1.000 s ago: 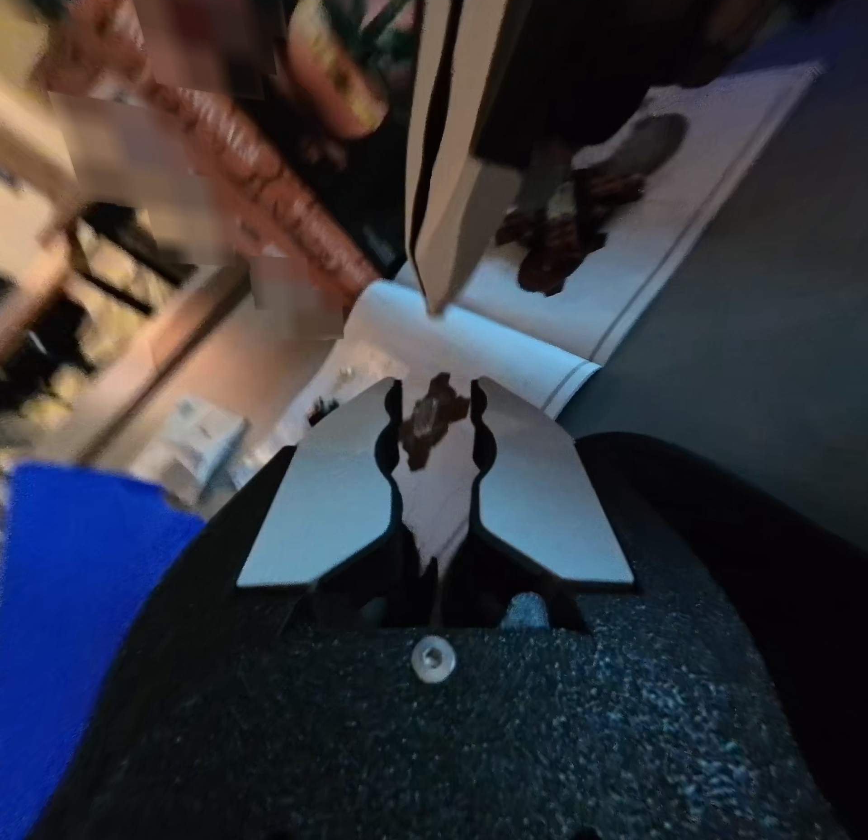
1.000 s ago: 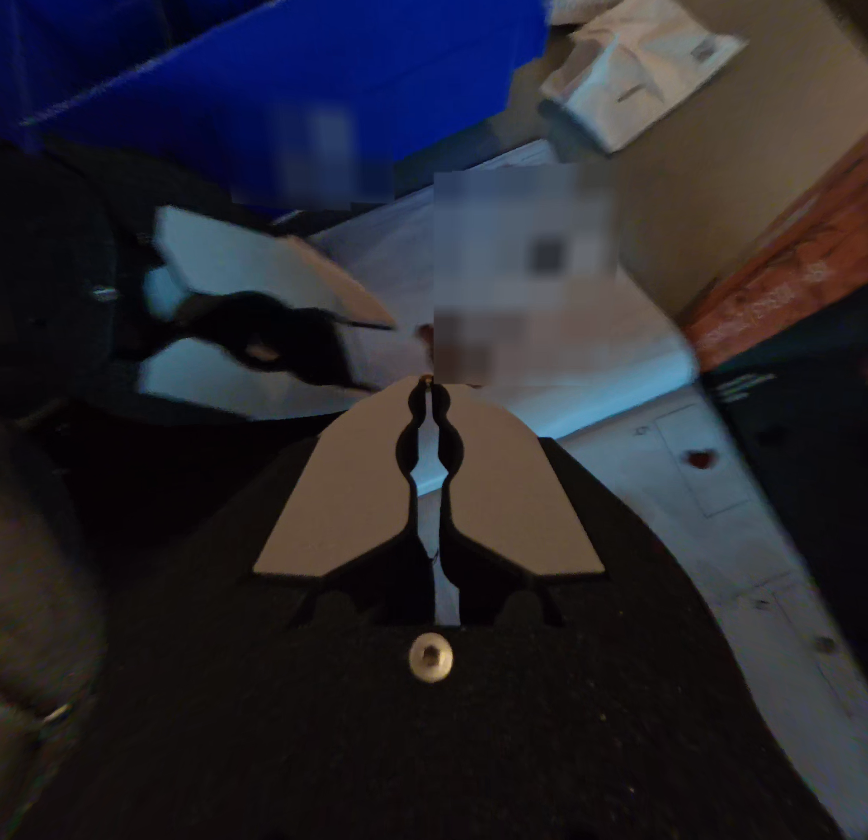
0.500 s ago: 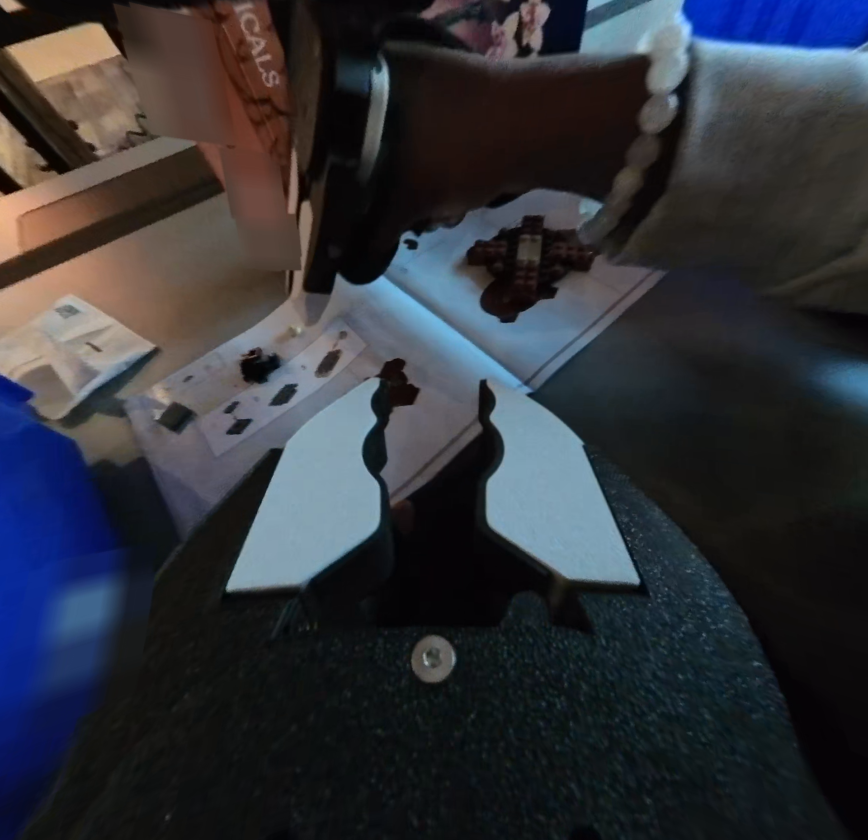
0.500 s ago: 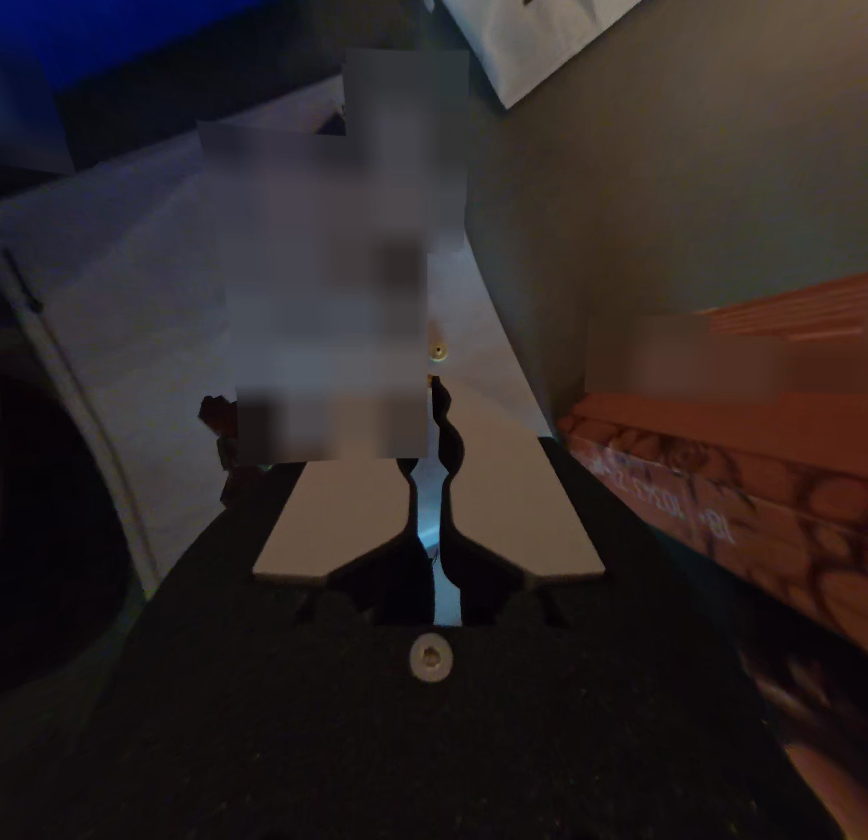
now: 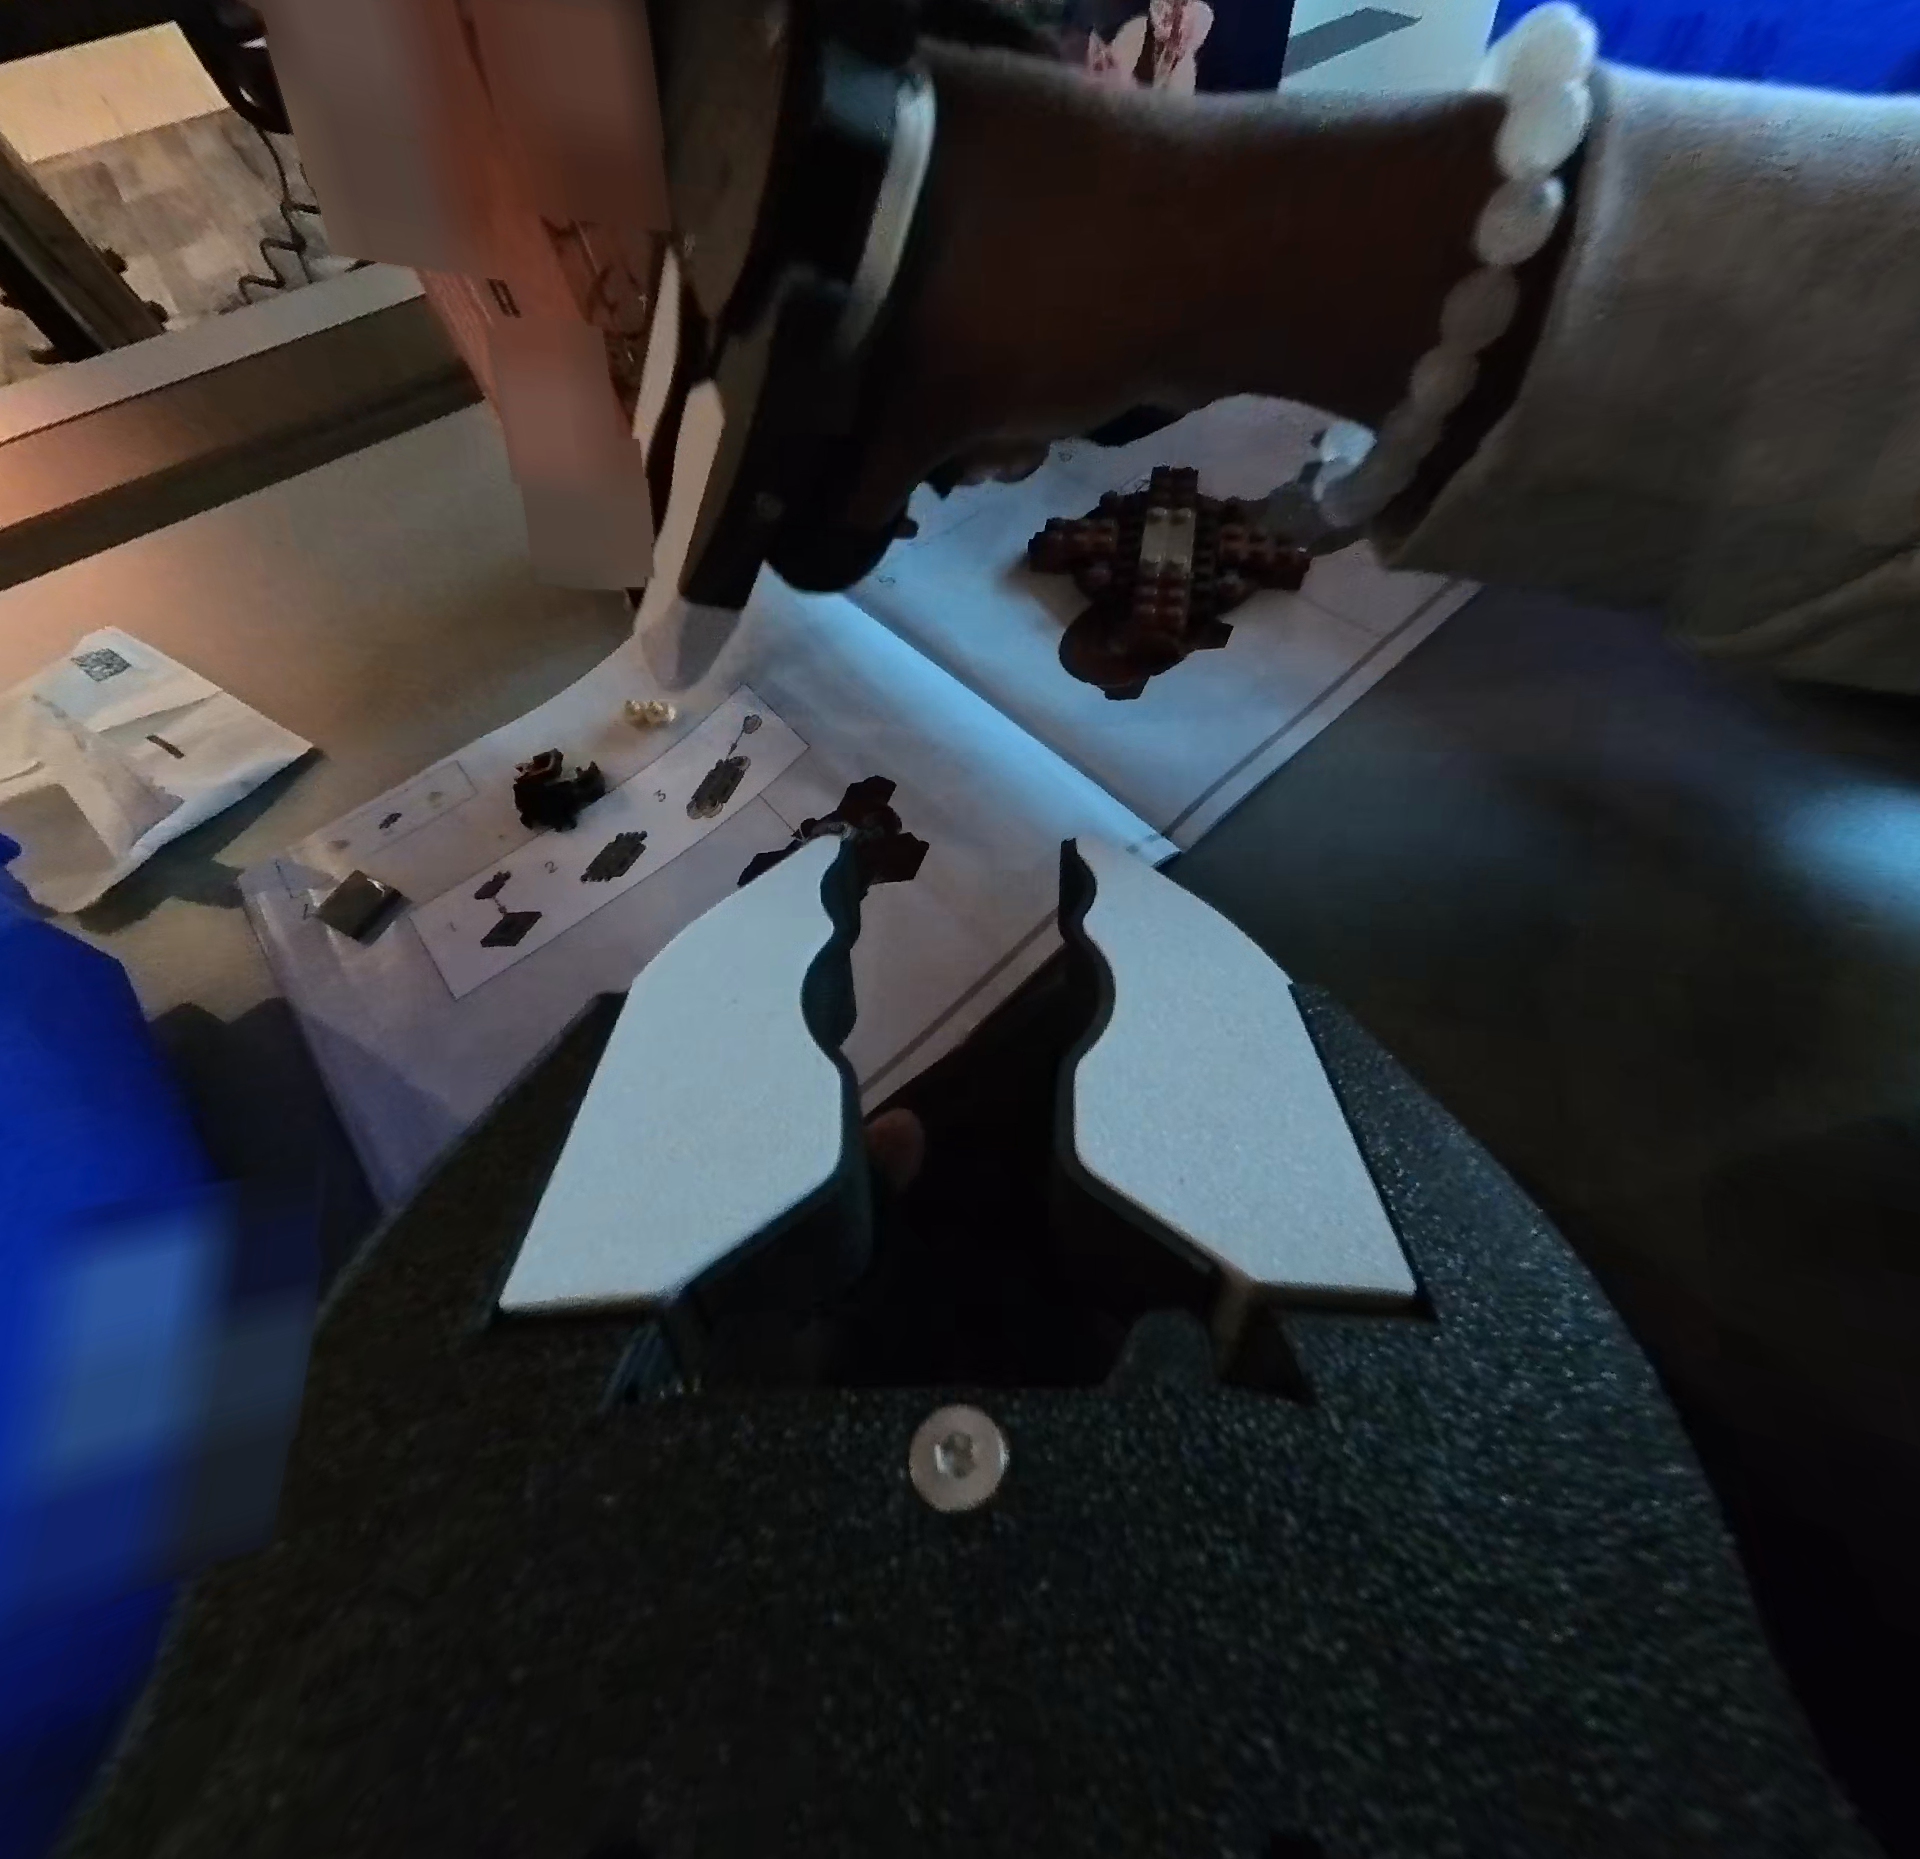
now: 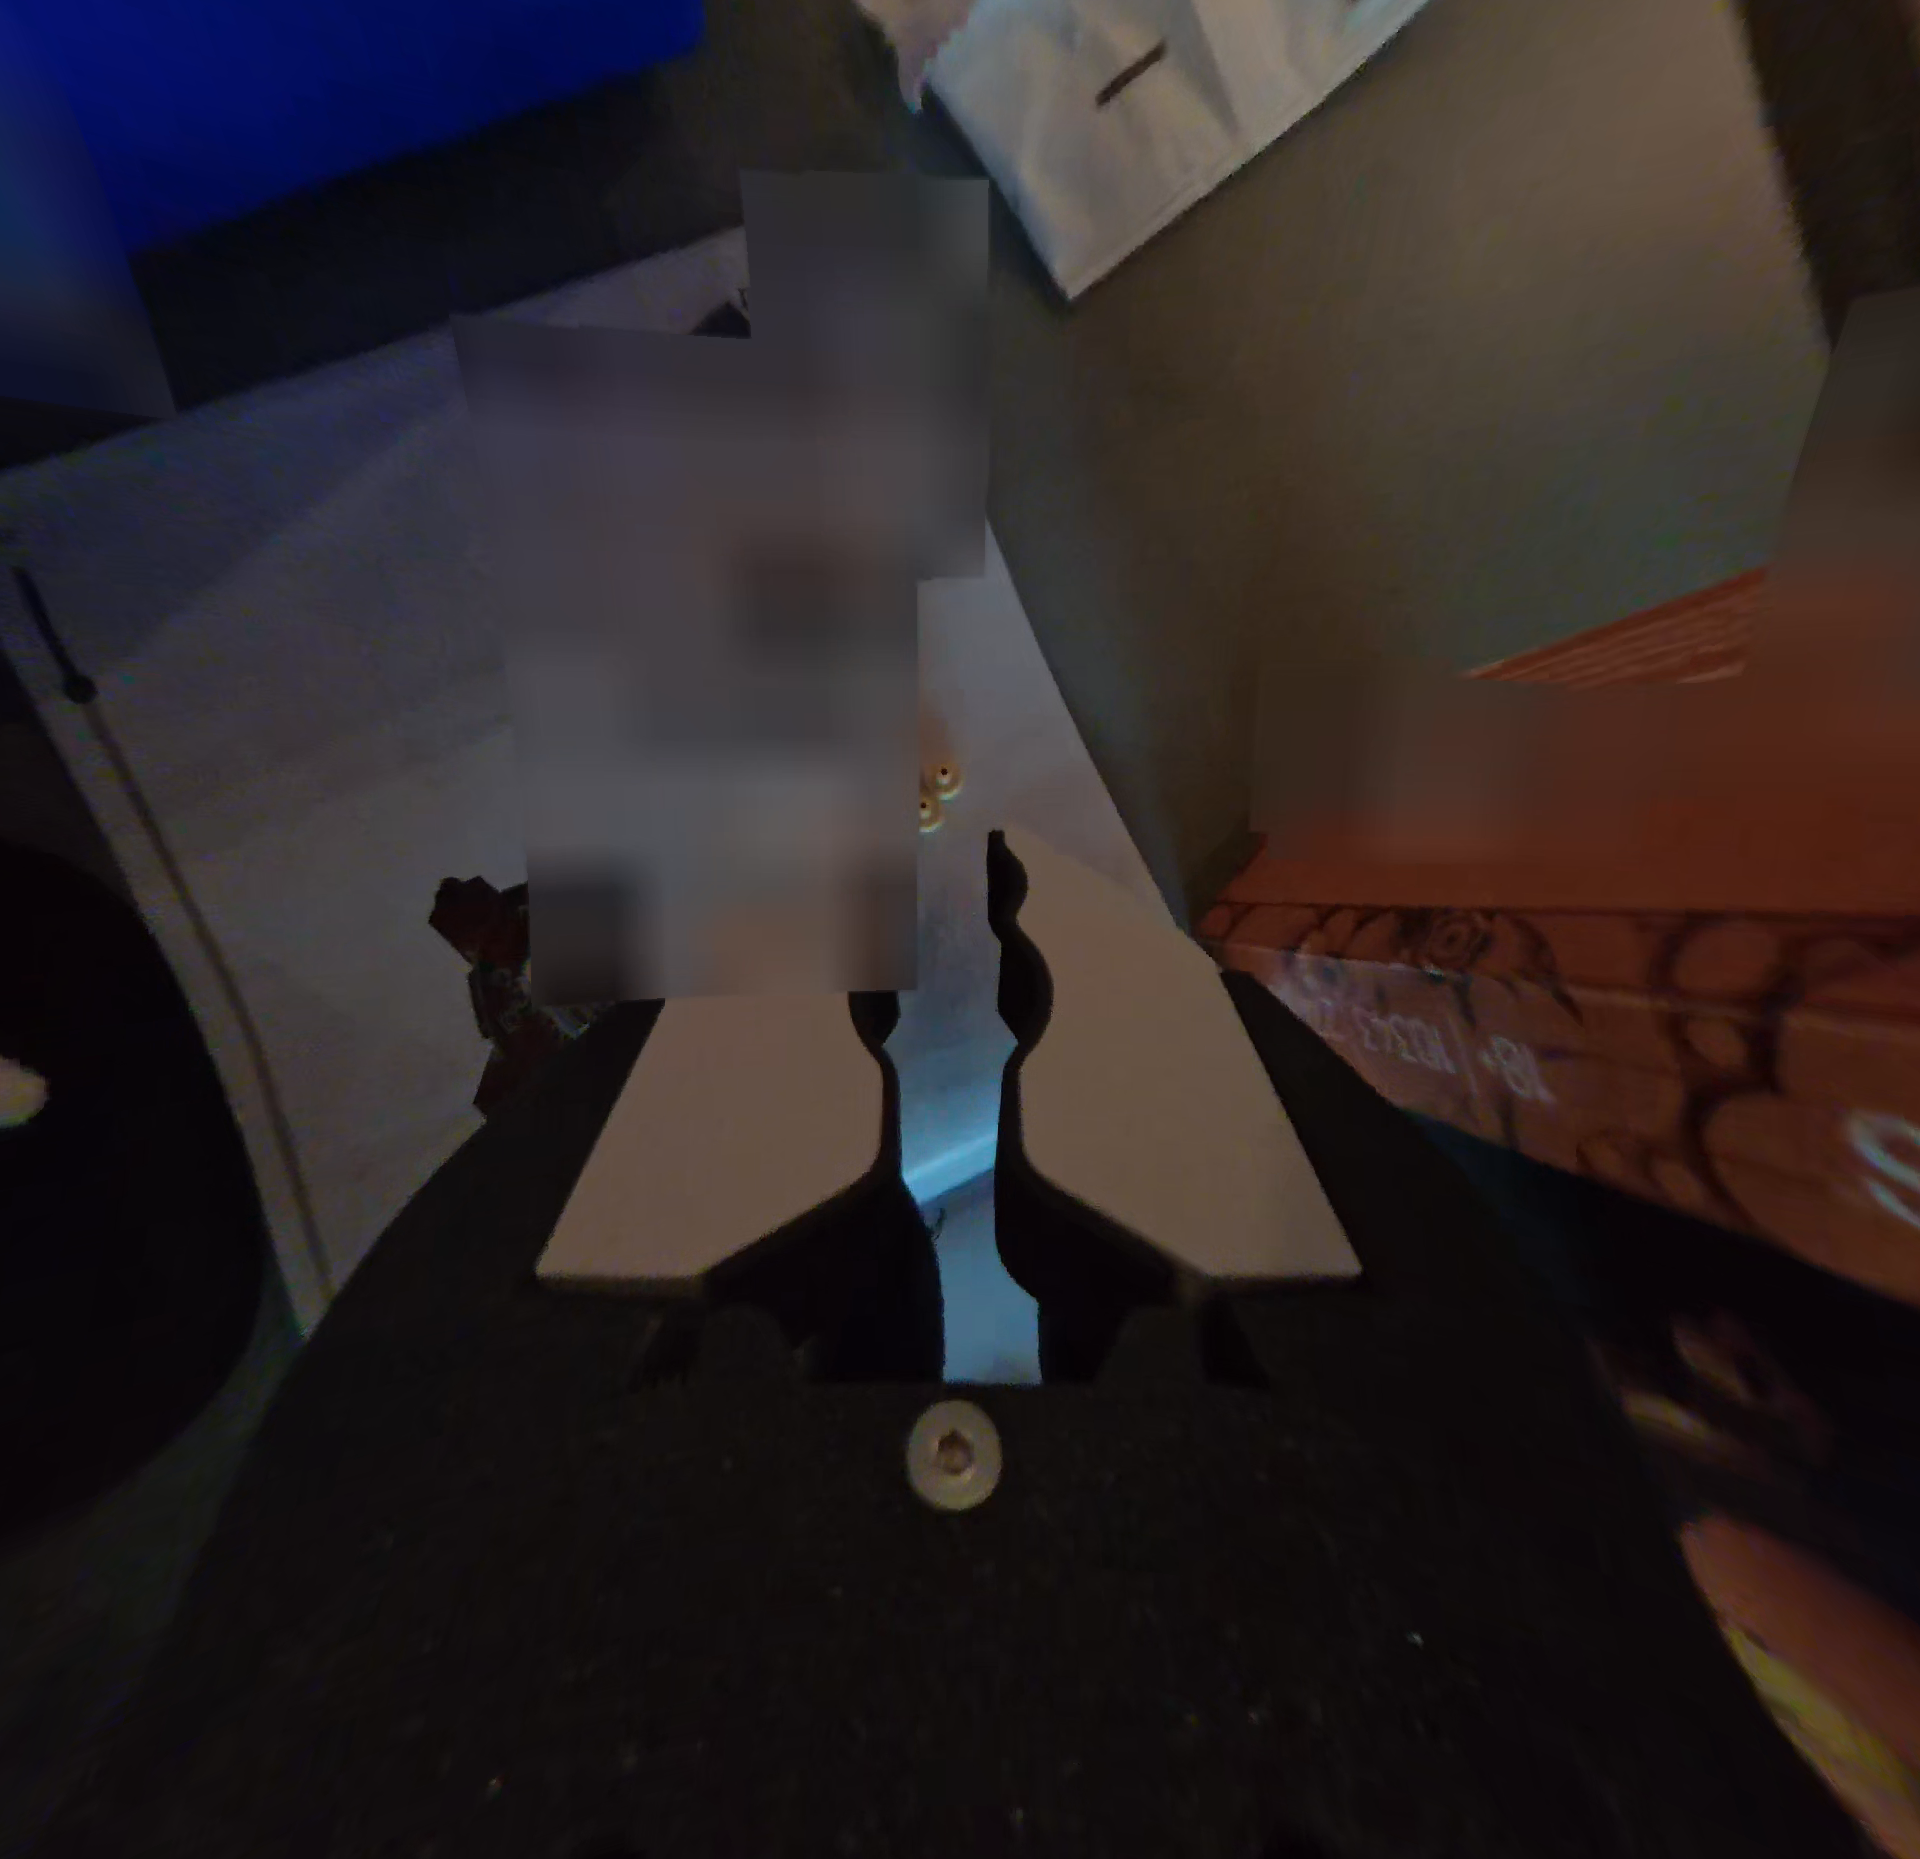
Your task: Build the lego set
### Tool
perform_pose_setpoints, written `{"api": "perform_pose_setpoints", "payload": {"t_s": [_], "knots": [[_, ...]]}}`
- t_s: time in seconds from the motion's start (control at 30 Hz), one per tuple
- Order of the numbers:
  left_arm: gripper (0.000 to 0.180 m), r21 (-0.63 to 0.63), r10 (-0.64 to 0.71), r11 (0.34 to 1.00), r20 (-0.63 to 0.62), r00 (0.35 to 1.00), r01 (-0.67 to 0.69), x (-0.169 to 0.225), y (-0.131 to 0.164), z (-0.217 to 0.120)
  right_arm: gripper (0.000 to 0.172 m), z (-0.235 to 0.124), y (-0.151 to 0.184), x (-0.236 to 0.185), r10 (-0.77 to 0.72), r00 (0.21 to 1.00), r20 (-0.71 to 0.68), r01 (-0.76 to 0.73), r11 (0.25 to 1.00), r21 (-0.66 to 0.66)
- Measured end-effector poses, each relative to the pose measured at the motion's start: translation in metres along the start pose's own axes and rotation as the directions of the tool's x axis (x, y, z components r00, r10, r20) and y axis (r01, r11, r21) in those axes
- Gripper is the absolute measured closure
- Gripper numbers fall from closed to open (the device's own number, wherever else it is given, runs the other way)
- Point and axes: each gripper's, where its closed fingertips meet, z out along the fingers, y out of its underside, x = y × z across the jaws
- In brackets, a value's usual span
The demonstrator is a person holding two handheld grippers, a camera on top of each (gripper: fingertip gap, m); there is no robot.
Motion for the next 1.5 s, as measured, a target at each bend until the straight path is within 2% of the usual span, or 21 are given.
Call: {"api": "perform_pose_setpoints", "payload": {"t_s": [0.07, 0.17, 0.2, 0.27, 0.3, 0.37, 0.5, 0.6, 0.7, 0.77, 0.83, 1.07, 1.23, 1.33, 1.5], "knots": [[0.144, -0.002, -0.004, 1.0, 0.004, 1.0, 0.004, -0.001, 0.0, 0.0, 0.16, -0.01, 0.002, 0.002, 0.022, 1.0, -0.023, -0.022, 1.0, 0.017], [0.145, -0.005, 0.001, 1.0, 0.011, 1.0, -0.001, -0.002, -0.001, -0.002, 0.162, -0.052, -0.005, -0.004, 0.05, 0.998, -0.038, -0.041, 0.978, 0.206], [0.147, -0.003, 0.002, 1.0, 0.01, 1.0, -0.002, -0.001, -0.002, -0.003, 0.157, -0.072, -0.006, -0.007, 0.073, 0.997, -0.035, -0.06, 0.957, 0.285], [0.15, 0.004, -0.006, 1.0, -0.003, 1.0, 0.006, 0.001, -0.005, -0.004, 0.136, -0.117, 0.0, -0.009, 0.137, 0.99, -0.031, -0.111, 0.898, 0.427], [0.152, 0.006, -0.005, 1.0, -0.01, 1.0, 0.005, 0.002, -0.008, -0.005, 0.134, -0.142, 0.01, -0.007, 0.176, 0.984, -0.038, -0.137, 0.871, 0.472], [0.157, 0.006, 0.012, 1.0, -0.022, 1.0, -0.011, 0.006, -0.013, -0.006, 0.126, -0.193, 0.04, 0.002, 0.276, 0.958, -0.081, -0.19, 0.818, 0.542], [0.161, -0.003, 0.066, 0.998, -0.04, 0.997, -0.066, 0.018, -0.026, -0.003, 0.127, -0.299, 0.117, 0.012, 0.453, 0.874, -0.173, -0.247, 0.723, 0.645], [0.158, -0.014, 0.074, 0.997, -0.092, 0.993, -0.075, 0.036, -0.037, 0.006, 0.133, -0.352, 0.191, 0.011, 0.519, 0.788, -0.33, -0.261, 0.768, 0.585], [0.153, -0.007, 0.074, 0.997, -0.146, 0.986, -0.076, 0.062, -0.053, 0.018, 0.141, -0.384, 0.267, 0.007, 0.512, 0.713, -0.479, -0.29, 0.837, 0.464], [0.15, -0.004, 0.082, 0.996, -0.168, 0.982, -0.084, 0.08, -0.065, 0.028, 0.143, -0.397, 0.313, 0.003, 0.53, 0.665, -0.526, -0.346, 0.843, 0.412], [0.148, -0.004, 0.1, 0.995, -0.186, 0.977, -0.102, 0.1, -0.075, 0.039, 0.145, -0.399, 0.348, -0.006, 0.54, 0.661, -0.521, -0.389, 0.84, 0.378], [0.149, -0.029, 0.156, 0.985, -0.286, 0.945, -0.172, 0.169, -0.102, 0.087, 0.153, -0.369, 0.423, -0.039, 0.562, 0.696, -0.447, -0.478, 0.827, 0.295], [0.149, -0.039, 0.222, 0.968, -0.324, 0.92, -0.248, 0.193, -0.117, 0.112, 0.157, -0.361, 0.439, -0.045, 0.601, 0.696, -0.394, -0.491, 0.798, 0.349], [0.149, -0.03, 0.232, 0.966, -0.342, 0.911, -0.257, 0.198, -0.124, 0.123, 0.159, -0.357, 0.437, -0.044, 0.601, 0.718, -0.352, -0.476, 0.792, 0.382], [0.15, -0.041, 0.243, 0.961, -0.344, 0.907, -0.273, 0.196, -0.125, 0.14, 0.159, -0.352, 0.427, -0.038, 0.57, 0.757, -0.318, -0.462, 0.812, 0.356]]}}
